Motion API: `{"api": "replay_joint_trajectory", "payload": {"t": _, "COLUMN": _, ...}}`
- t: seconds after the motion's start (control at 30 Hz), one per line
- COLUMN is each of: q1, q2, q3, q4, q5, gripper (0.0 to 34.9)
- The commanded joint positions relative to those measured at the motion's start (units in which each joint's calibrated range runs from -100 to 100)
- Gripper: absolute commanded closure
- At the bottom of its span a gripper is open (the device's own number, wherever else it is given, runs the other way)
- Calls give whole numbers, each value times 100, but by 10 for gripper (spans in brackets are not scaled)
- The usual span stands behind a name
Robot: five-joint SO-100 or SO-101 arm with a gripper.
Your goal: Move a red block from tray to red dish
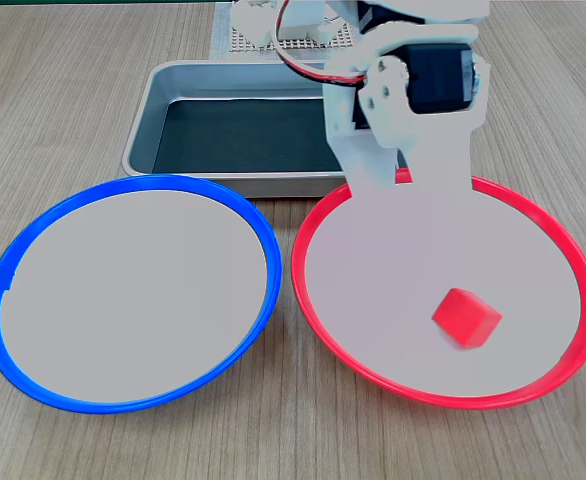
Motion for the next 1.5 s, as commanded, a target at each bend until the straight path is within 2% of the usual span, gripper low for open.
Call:
{"api": "replay_joint_trajectory", "payload": {"t": 0.0, "q1": 117, "q2": -729, "q3": 376, "q4": -485, "q5": 63, "gripper": 148}}
{"api": "replay_joint_trajectory", "payload": {"t": 0.13, "q1": 343, "q2": -1982, "q3": 1423, "q4": -1261, "q5": -156, "gripper": 238}}
{"api": "replay_joint_trajectory", "payload": {"t": 0.17, "q1": 484, "q2": -2810, "q3": 2088, "q4": -1467, "q5": -298, "gripper": 287}}
{"api": "replay_joint_trajectory", "payload": {"t": 0.23, "q1": 616, "q2": -3611, "q3": 2679, "q4": -1409, "q5": -391, "gripper": 346}}
{"api": "replay_joint_trajectory", "payload": {"t": 0.27, "q1": 701, "q2": -4072, "q3": 3016, "q4": -1236, "q5": -474, "gripper": 346}}
{"api": "replay_joint_trajectory", "payload": {"t": 0.47, "q1": 1171, "q2": -7202, "q3": 4964, "q4": 1298, "q5": -923, "gripper": 347}}
{"api": "replay_joint_trajectory", "payload": {"t": 0.57, "q1": 1200, "q2": -8046, "q3": 5611, "q4": 1768, "q5": -1026, "gripper": 347}}
{"api": "replay_joint_trajectory", "payload": {"t": 0.83, "q1": 1209, "q2": -10298, "q3": 7513, "q4": 2445, "q5": -962, "gripper": 347}}
{"api": "replay_joint_trajectory", "payload": {"t": 1.0, "q1": 1096, "q2": -10972, "q3": 7641, "q4": 2808, "q5": -1045, "gripper": 347}}
{"api": "replay_joint_trajectory", "payload": {"t": 1.47, "q1": 1087, "q2": -10989, "q3": 7641, "q4": 2850, "q5": -1055, "gripper": 346}}
